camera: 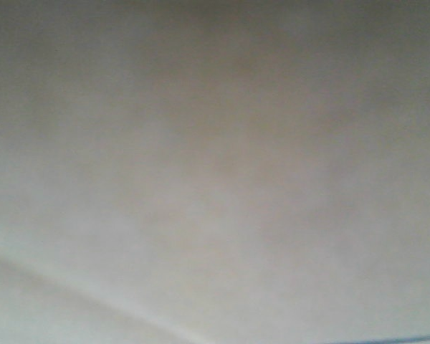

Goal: Grab box from left shelf to table start
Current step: 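Hold the box with both grippers while the base drives to the table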

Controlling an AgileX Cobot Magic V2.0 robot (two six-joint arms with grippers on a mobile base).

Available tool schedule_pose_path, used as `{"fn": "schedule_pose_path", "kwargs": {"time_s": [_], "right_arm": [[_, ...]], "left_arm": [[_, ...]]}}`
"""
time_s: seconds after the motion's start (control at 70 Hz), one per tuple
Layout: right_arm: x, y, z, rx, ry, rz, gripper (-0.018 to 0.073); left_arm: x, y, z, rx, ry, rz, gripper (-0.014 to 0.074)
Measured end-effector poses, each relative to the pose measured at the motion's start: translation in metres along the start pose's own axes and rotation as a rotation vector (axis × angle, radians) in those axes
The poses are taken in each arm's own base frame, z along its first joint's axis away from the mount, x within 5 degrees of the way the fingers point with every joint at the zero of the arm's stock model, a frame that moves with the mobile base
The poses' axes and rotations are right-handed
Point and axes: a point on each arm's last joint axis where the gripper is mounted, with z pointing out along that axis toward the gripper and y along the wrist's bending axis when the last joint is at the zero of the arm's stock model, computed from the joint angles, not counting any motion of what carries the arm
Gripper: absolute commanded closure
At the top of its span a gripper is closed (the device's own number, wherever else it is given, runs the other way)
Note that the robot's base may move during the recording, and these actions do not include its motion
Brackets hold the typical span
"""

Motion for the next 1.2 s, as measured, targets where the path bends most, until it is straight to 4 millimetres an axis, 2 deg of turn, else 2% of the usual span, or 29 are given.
{"fn": "schedule_pose_path", "kwargs": {"time_s": [1.201], "right_arm": [[0.0000,0.0000,0.0000,0.000,0.000,0.000,0.0502]], "left_arm": [[0.0000,-0.0001,0.0000,0.001,0.000,-0.001,0.0697]]}}
